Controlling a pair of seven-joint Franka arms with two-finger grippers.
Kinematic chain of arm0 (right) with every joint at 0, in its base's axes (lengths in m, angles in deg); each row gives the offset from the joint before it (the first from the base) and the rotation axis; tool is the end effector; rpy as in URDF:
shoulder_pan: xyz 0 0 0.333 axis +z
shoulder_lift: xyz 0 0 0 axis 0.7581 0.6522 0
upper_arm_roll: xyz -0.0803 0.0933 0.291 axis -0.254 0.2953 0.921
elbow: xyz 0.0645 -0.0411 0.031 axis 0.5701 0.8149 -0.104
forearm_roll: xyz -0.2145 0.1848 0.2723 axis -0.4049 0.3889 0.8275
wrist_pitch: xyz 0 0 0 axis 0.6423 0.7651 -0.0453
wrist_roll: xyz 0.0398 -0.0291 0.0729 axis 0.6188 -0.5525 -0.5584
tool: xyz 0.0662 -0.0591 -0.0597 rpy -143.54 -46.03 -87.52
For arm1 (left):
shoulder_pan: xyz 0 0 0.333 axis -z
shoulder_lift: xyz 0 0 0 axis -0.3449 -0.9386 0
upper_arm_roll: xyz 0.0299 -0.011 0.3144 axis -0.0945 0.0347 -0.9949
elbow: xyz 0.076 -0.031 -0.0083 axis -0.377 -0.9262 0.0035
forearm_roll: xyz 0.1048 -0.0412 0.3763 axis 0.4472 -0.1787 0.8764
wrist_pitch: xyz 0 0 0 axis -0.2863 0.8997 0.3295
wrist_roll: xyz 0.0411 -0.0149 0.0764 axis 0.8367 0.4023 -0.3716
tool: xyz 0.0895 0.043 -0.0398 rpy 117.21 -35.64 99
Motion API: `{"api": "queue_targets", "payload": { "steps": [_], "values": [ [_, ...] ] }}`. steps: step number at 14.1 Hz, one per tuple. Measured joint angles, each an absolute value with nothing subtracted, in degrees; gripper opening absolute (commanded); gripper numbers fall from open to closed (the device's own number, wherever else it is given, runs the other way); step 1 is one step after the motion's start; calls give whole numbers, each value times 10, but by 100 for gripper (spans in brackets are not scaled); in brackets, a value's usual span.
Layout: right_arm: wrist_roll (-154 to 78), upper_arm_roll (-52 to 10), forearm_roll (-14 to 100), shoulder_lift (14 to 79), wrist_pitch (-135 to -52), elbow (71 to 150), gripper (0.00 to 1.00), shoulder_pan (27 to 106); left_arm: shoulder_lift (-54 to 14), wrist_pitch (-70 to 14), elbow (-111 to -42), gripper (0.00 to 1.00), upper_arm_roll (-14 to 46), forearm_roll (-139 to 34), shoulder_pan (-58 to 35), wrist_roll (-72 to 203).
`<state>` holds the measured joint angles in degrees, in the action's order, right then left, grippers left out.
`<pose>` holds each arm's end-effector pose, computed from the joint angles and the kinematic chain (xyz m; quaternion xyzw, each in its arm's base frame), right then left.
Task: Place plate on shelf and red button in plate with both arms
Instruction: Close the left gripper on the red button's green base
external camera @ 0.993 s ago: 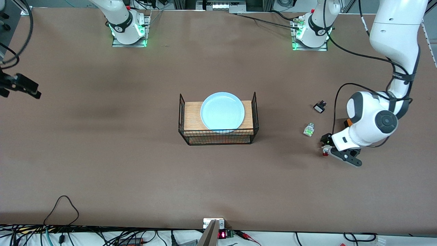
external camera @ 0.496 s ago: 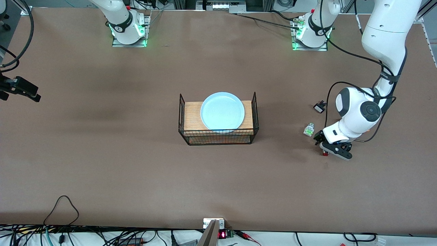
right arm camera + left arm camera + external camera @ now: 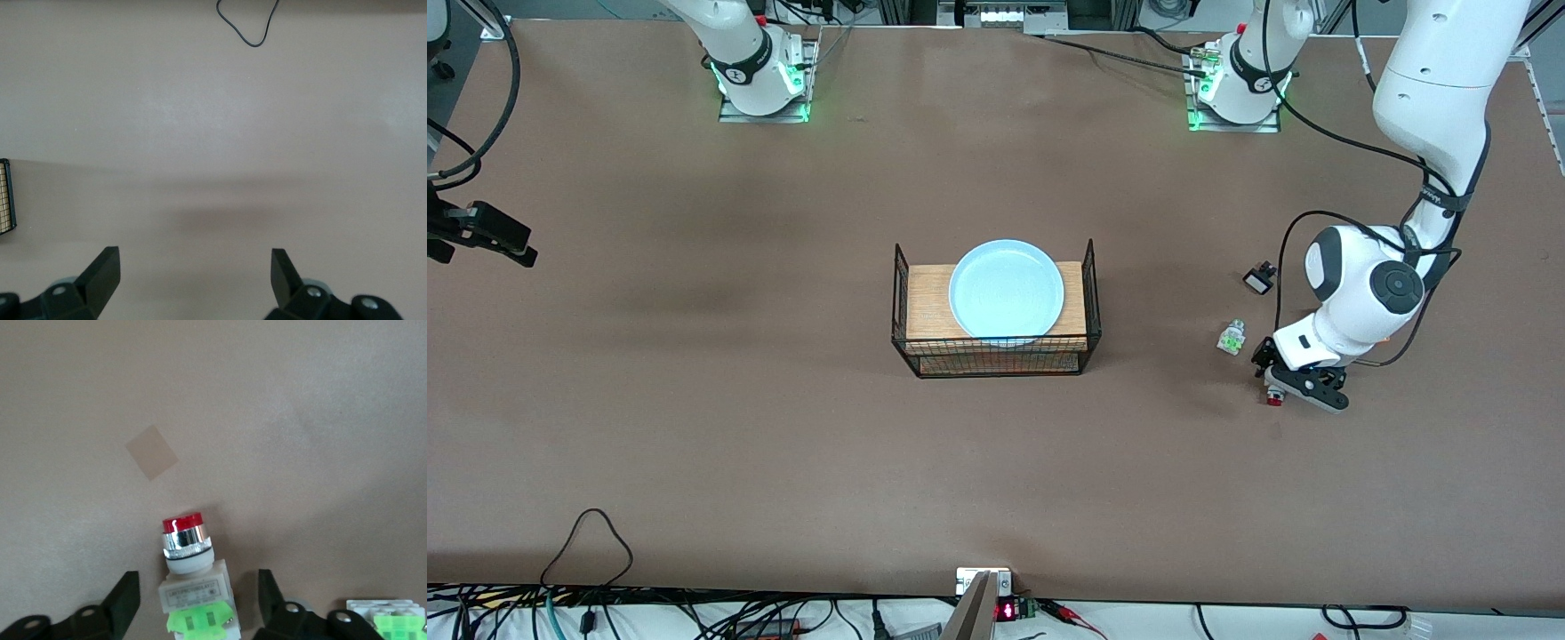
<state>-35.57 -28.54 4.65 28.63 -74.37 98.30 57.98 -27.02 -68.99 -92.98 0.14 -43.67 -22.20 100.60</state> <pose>0.5937 -0.0409 0.6057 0.9990 -0.0134 0.0332 0.0255 0.6136 -0.0005 0.1763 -0.9667 0.2437 -0.0775 0.0094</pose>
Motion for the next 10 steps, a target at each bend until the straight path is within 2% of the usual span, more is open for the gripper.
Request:
{"api": "queue_targets", "payload": {
  "steps": [2, 4, 10],
  "values": [
    [-356, -285, 47, 288, -744, 983, 100, 577, -270, -714, -945, 36, 2, -437, -222, 1006],
    [-355, -285, 47, 292, -744, 983, 100, 576, -269, -720, -949, 26, 2, -437, -222, 1006],
    [-354, -285, 47, 311, -744, 983, 100, 576, -261, -710, -942, 23, 3, -437, -222, 1006]
  ]
}}
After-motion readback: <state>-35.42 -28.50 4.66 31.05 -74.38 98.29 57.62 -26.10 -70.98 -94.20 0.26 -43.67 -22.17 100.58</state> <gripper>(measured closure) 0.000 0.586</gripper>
